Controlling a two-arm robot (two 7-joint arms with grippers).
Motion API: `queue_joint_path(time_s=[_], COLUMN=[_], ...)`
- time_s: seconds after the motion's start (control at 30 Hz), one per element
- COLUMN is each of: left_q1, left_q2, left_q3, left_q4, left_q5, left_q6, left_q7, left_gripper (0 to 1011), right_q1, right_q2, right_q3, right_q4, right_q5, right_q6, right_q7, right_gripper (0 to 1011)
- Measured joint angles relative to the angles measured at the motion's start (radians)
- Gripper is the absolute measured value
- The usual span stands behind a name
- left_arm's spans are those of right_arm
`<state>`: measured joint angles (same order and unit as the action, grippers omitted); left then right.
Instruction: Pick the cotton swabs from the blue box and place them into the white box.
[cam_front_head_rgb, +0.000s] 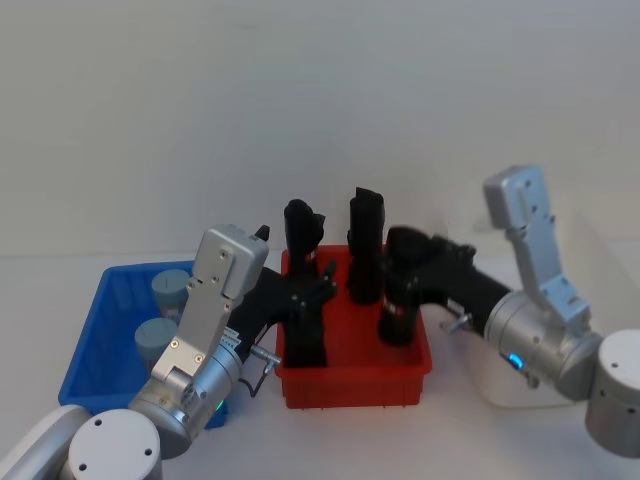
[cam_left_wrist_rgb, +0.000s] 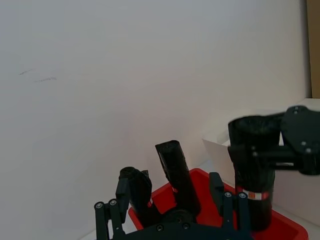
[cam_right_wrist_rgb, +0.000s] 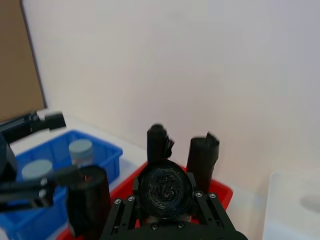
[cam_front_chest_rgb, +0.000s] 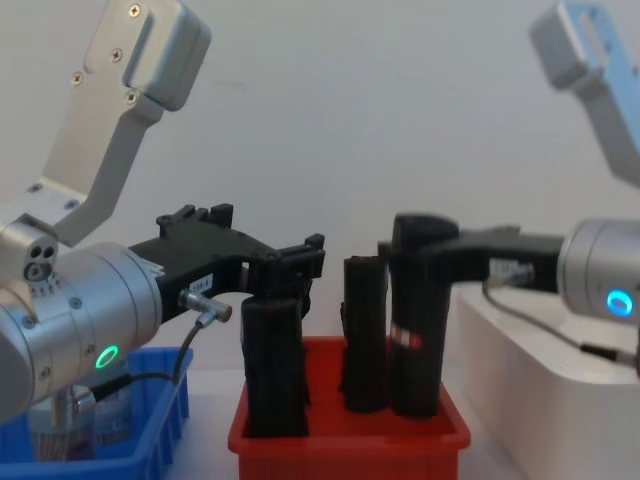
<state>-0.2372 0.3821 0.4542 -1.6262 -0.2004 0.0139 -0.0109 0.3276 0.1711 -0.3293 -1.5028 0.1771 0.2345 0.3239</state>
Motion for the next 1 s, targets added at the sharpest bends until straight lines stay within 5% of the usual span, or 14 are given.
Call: queue_joint_path(time_s=[0.5, 1.0], left_q1=[0.0, 0.0], left_q2=[0.0, 0.0], left_q3=[0.0, 0.0], left_q4=[0.0, 0.0], left_q5=[0.0, 0.0], left_q6=[0.0, 0.0], left_q7=[0.0, 0.0], left_gripper=[1004, 1004], right_q1=[0.016, -0.011], right_q2=[0.028, 0.075], right_q3=[0.063, 0.118], right_q4=[-0.083, -0.112], right_q5=[0.074, 0.053], right_q6=[-0.134, -0.213], right_q7=[-0.088, -0.221], right_gripper=[474, 474])
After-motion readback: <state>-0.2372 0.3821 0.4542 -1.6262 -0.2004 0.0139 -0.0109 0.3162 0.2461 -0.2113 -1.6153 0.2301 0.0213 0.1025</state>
